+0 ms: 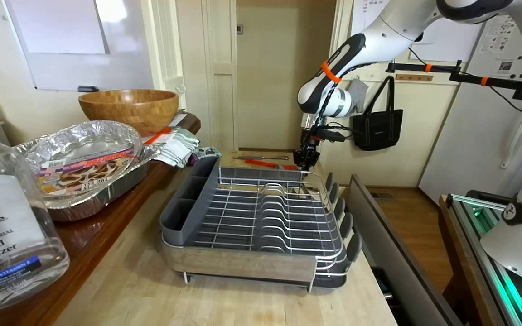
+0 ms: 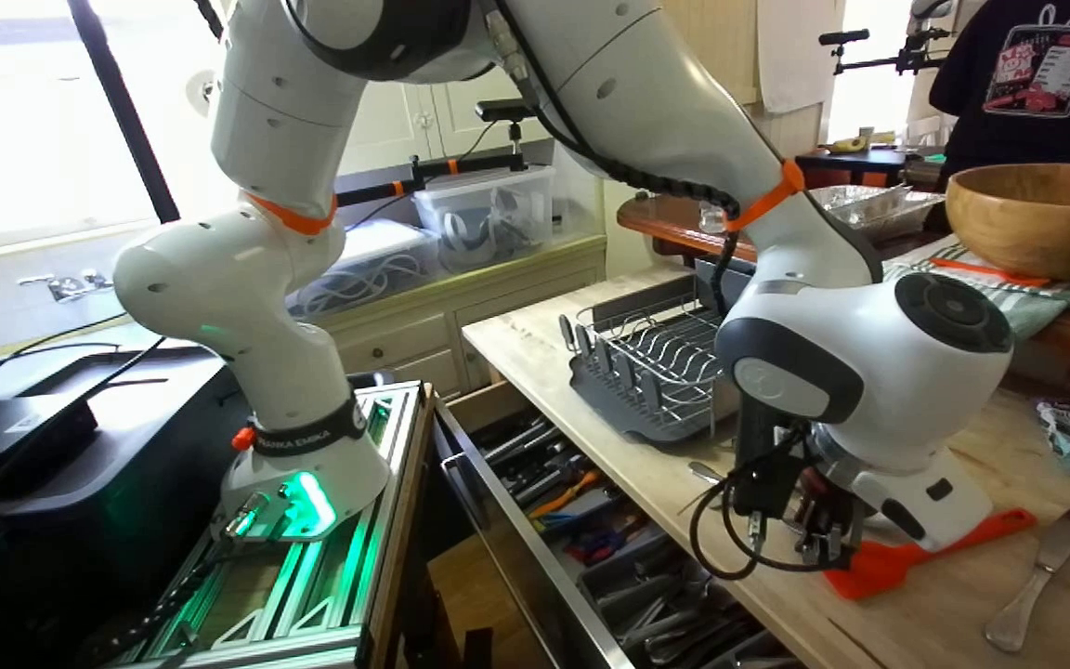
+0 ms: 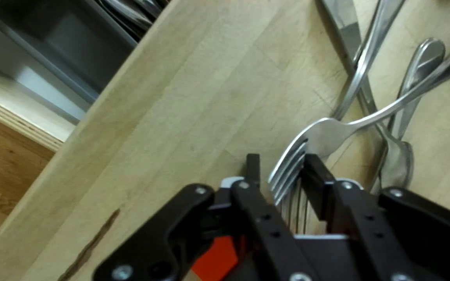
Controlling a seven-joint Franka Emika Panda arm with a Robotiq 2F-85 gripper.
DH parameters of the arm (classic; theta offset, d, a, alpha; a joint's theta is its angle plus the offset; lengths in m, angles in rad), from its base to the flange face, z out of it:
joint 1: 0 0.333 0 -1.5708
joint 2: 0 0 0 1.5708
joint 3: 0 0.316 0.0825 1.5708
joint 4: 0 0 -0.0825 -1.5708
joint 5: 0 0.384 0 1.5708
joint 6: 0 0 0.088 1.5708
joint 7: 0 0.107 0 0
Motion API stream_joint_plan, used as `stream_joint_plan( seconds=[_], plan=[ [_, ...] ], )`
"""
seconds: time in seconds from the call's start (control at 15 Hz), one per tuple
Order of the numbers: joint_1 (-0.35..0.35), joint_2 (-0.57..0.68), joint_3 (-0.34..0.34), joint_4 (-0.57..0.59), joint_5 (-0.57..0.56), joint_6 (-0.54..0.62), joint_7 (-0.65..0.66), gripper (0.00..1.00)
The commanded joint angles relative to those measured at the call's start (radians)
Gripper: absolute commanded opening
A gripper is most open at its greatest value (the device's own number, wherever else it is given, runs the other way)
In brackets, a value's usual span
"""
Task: Take the fork off the drying rack and place it on the counter top with the other cutlery
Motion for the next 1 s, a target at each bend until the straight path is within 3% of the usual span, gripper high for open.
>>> stream_joint_plan(
  seconds=[0.0, 0.27, 0.93],
  plan=[
    [0.009, 0.021, 0.009, 0.006, -0.026, 0.042, 0.014, 0.67],
    [0.024, 0.001, 0.029, 0.007, -0.031, 0.065, 0.006, 0.98],
    [0.148, -0.188, 0.007, -0.053, -0.219, 0.01, 0.08, 1.0]
  ],
)
